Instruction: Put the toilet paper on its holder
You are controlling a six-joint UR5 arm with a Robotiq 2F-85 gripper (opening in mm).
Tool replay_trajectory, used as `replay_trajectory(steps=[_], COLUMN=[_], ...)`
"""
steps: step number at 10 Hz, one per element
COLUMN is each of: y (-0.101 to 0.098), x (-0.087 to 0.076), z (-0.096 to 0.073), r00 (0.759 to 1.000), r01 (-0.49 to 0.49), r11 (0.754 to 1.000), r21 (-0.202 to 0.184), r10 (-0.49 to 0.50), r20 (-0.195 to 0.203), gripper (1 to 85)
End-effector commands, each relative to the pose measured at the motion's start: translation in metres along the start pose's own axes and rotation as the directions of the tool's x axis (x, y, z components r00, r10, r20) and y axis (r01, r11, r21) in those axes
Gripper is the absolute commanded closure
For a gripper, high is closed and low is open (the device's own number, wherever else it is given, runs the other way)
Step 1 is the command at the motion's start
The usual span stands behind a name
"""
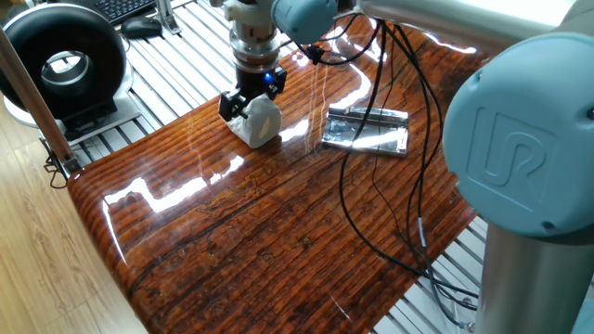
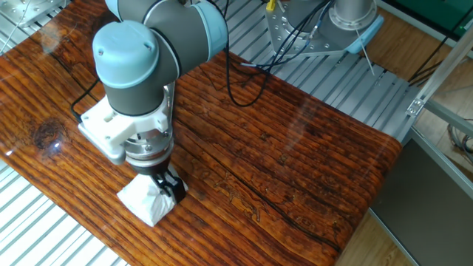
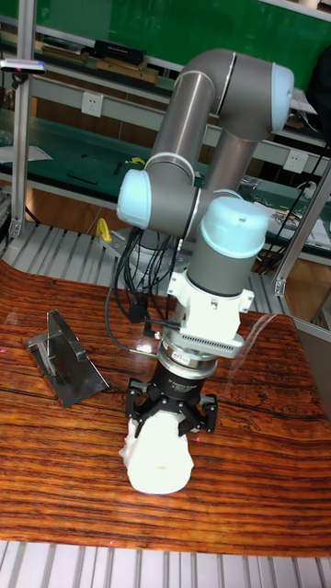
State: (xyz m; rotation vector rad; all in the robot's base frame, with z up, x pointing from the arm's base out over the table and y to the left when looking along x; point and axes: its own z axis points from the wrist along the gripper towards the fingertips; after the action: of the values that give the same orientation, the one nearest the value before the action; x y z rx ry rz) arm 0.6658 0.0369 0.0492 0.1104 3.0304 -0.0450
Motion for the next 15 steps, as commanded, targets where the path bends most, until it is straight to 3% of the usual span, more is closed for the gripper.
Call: replay_trajectory(steps=[1,3,6,8,9,10,13,15], y=[0.001,-0.005,-0.017,-0.013,-0.015,-0.023,-0.025,-0.034], x=[-0.005,-0.006,-0.005,-0.005,-0.002,0.003,0.008,0.012], z=[-0.008,-0.014,-0.029,-0.03,-0.033,-0.036,-0.035,-0.037], r00=[0.999,0.999,0.998,0.99,0.986,0.978,0.948,0.924], r01=[-0.044,-0.035,0.067,0.141,0.166,0.206,0.31,0.377], r11=[0.999,0.999,0.997,0.99,0.986,0.977,0.95,0.926], r21=[0.011,0.031,0.04,0.017,0.024,0.051,0.024,0.023], r10=[0.044,0.035,-0.067,-0.141,-0.166,-0.207,-0.311,-0.377], r20=[0.002,0.004,0.008,0.024,0.023,0.019,0.064,0.063], gripper=[79.3,83.0,84.7,84.7,84.7,84.7,84.7,84.7])
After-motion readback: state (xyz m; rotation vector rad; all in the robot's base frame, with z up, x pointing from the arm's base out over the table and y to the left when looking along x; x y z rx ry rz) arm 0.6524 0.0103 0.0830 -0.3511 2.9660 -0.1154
